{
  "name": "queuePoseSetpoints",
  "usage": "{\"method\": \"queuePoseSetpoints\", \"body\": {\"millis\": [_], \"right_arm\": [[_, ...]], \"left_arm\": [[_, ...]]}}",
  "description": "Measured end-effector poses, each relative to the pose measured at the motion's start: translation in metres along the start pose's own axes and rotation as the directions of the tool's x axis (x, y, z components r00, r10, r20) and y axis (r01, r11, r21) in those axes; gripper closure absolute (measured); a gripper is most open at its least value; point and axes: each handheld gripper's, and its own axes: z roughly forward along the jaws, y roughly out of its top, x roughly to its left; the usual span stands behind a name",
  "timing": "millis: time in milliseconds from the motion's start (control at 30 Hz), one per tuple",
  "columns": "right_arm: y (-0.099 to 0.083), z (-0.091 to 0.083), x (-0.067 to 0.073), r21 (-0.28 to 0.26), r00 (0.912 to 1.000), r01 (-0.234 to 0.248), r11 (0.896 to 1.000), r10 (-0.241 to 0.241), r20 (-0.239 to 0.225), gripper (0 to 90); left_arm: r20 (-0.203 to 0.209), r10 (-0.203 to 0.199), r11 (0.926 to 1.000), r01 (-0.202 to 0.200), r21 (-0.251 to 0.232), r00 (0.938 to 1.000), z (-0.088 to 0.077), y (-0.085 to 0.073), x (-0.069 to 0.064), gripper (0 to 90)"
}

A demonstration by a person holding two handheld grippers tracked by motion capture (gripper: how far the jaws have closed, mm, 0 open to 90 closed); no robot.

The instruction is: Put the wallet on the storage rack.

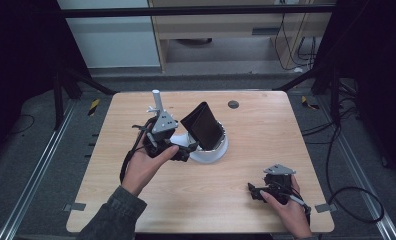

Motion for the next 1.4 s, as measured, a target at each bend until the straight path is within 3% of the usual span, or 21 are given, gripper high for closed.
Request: {"method": "queuePoseSetpoints", "body": {"millis": [300, 900, 1400], "right_arm": [[-0.001, -0.001, 0.001, 0.001, 1.0, -0.008, 1.0, 0.008, -0.004, 0.6], [-0.001, -0.001, 0.001, 0.0, 1.0, -0.007, 1.0, 0.007, -0.001, 0.6], [-0.001, -0.001, 0.0, 0.0, 1.0, -0.006, 1.0, 0.006, -0.003, 0.6]], "left_arm": [[0.016, 0.002, 0.9994, -0.002, 0.034, 0.9999, 0.001, -0.02, -0.006, 4.2], [0.004, 0.004, 0.9926, -0.004, 0.121, 1.0, 0.01, -0.063, -0.005, 4.2], [-0.037, -0.023, 0.9829, 0.03, 0.182, 0.999, 0.008, -0.098, 0.012, 4.2]]}}
